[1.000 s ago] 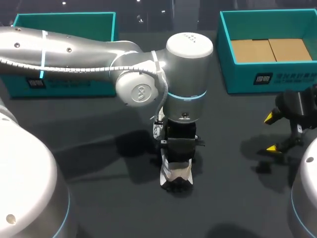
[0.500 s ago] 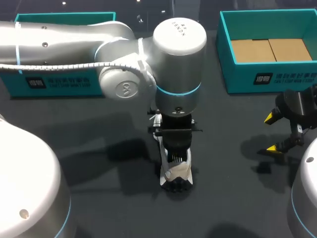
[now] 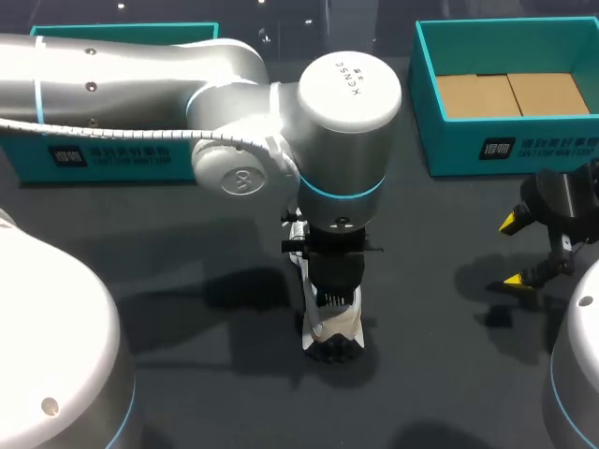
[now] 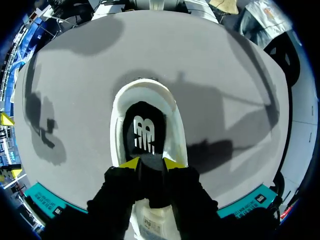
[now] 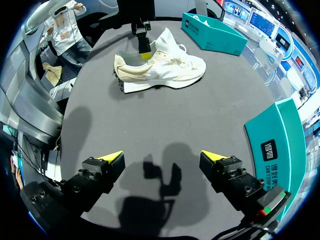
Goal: Take the shoe out of the shoebox, open the shoe tongue, remove and reinsert the insole, then place the shoe into the shoebox
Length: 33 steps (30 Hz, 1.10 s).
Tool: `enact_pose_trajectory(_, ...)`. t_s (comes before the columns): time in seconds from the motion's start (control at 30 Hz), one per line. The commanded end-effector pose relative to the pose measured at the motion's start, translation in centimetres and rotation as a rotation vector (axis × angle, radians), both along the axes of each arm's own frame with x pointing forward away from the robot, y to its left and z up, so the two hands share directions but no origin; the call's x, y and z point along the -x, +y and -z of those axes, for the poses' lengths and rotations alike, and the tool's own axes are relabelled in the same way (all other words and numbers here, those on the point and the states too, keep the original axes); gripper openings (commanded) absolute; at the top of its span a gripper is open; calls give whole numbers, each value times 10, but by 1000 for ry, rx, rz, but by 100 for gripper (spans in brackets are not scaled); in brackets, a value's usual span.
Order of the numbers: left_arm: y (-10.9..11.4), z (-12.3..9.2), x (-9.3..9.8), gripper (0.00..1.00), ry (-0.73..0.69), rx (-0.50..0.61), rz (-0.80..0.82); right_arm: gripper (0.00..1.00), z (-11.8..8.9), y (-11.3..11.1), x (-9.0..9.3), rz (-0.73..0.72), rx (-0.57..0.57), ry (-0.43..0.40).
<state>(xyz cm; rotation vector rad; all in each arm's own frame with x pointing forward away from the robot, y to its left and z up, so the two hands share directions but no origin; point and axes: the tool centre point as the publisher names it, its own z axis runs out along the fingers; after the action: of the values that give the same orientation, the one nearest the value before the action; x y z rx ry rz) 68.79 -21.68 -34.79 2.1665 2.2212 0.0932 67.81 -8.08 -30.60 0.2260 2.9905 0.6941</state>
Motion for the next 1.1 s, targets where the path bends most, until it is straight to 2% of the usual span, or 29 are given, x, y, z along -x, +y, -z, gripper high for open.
enact_pose_trajectory(0.03, -6, 8, -5, 29, -1, -17, -10, 100, 0, 0, 2, 2, 3, -3)
enact_pose_trajectory(0.13, -5, 9, -9, 31, -1, -19, -16, 100, 0, 0, 2, 2, 3, -3)
enact_pose_trajectory(0.3, -3, 9, -11, 47, 1, -17, -19, 100, 0, 0, 2, 2, 3, -3)
enact_pose_trajectory(0.37, -3, 8, -11, 62, 0, -16, -19, 100, 0, 0, 2, 2, 3, -3)
enact_pose_trajectory(0.4, -2, 7, -12, 73, -1, -16, -20, 100, 0, 0, 2, 2, 3, -3)
enact_pose_trajectory(0.47, -1, 6, -13, 85, -3, -14, -23, 100, 0, 0, 2, 2, 3, -3)
enact_pose_trajectory(0.6, 2, 4, -15, 100, -1, -7, -30, 100, 0, 0, 2, 2, 3, -3)
enact_pose_trajectory(0.73, 4, 2, -19, 99, 7, 1, -40, 100, 0, 0, 2, 2, 3, -3)
enact_pose_trajectory(0.97, 6, -6, -29, 90, 18, 29, -59, 100, 0, 0, 2, 2, 3, -3)
enact_pose_trajectory(1.1, 6, -9, -32, 93, 23, 34, -62, 100, 0, 0, 2, 2, 3, -3)
